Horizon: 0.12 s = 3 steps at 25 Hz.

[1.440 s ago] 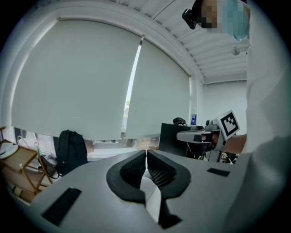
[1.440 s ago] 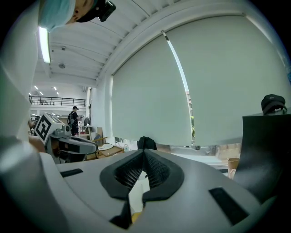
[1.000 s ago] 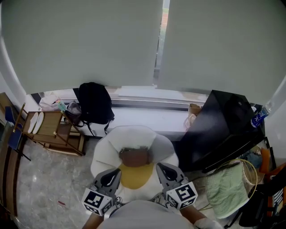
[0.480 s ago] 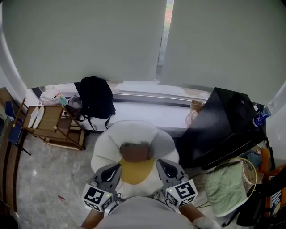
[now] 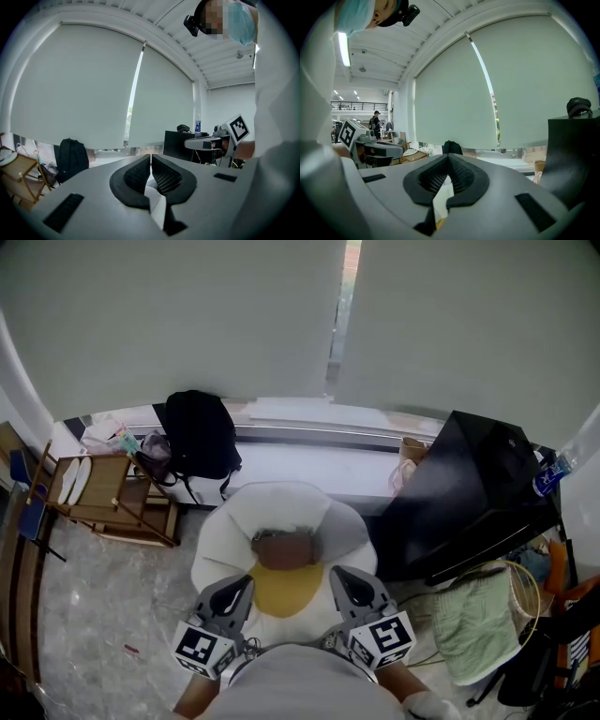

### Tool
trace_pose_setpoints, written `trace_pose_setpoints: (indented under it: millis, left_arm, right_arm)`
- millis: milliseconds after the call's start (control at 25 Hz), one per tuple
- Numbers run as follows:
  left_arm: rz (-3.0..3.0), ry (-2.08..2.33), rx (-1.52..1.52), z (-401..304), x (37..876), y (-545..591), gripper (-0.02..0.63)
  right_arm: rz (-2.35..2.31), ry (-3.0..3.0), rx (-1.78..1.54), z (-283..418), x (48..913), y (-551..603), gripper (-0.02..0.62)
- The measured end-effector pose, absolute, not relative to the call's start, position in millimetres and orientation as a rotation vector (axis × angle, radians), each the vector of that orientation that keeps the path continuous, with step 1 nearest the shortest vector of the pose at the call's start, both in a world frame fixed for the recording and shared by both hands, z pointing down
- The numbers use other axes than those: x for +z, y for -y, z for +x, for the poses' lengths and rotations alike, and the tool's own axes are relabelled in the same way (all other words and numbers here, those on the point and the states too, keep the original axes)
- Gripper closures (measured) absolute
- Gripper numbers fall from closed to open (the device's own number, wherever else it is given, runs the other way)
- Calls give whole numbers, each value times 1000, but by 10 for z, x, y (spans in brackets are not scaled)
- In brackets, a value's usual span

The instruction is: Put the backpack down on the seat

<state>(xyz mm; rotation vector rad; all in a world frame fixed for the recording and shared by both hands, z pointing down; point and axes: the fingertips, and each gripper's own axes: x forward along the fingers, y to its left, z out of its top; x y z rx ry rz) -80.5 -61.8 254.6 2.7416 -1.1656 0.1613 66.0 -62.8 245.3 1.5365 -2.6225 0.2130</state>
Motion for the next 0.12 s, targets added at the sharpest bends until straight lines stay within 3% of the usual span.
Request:
trace_pose_setpoints:
  millis: [120]
  left_arm:
    - [2744, 1165, 175, -811, 2587, 620, 572]
  right_arm:
    - [1546, 2614, 223, 686, 2470, 623, 565]
